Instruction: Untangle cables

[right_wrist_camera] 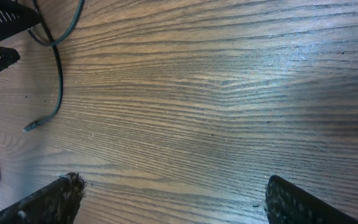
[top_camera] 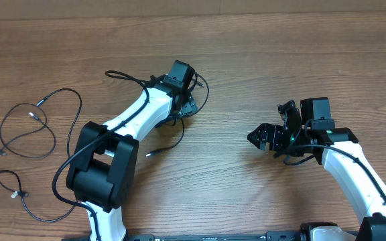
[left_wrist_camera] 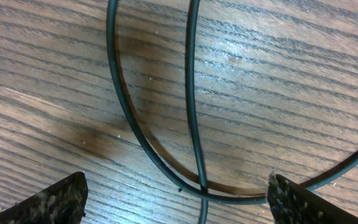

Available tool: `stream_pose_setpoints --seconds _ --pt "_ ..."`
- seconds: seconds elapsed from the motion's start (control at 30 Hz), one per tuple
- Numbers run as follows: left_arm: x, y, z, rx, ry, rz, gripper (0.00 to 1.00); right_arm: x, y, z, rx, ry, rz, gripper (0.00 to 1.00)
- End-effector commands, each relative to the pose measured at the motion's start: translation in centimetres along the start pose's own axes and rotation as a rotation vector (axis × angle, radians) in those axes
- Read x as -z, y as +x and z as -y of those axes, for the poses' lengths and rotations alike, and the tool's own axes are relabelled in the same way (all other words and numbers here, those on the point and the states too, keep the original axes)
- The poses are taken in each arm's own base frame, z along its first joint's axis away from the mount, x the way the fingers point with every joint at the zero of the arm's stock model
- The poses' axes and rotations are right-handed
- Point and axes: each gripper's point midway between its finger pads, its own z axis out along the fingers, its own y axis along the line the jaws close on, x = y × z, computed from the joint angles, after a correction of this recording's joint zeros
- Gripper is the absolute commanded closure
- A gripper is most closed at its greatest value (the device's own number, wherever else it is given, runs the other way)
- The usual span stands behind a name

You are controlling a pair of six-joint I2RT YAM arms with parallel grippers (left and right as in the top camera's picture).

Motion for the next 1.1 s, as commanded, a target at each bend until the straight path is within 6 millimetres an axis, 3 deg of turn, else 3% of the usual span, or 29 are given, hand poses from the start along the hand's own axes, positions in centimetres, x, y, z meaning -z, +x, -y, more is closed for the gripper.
stream_pose_setpoints --seconds 0.0,0.37,0.73,0.83,0.9,1.07 --pt "0.1 -0.1 -0.2 0.006 -0.015 0.023 0.08 0.0 -0.1 0.1 0.008 0.004 0.005 0.08" --pt "-0.2 -0.1 -0.5 0.003 -0.037 0.032 0.07 0.0 -0.1 0.1 0.008 0.004 0.005 0.08" --pt "-4.3 2.5 -1.9 -0.017 -0.116 -0.075 0.05 0.0 -0.1 0.1 0.008 0.004 0.005 0.08" --pt "-4.3 2.4 -1.9 -0.016 -0.114 -0.073 0.09 0.0 -0.1 0.2 0.008 0.009 0.006 0.08" --pt "-4.1 2.4 -1.8 -0.016 -0.112 -0.071 0.18 0.0 -0.1 0.4 0.008 0.019 0.008 0.08" --pt "-4.1 2.4 -2.0 -0.029 -0.116 -0.076 0.62 0.0 -0.1 0.4 0.008 0.018 0.008 0.08"
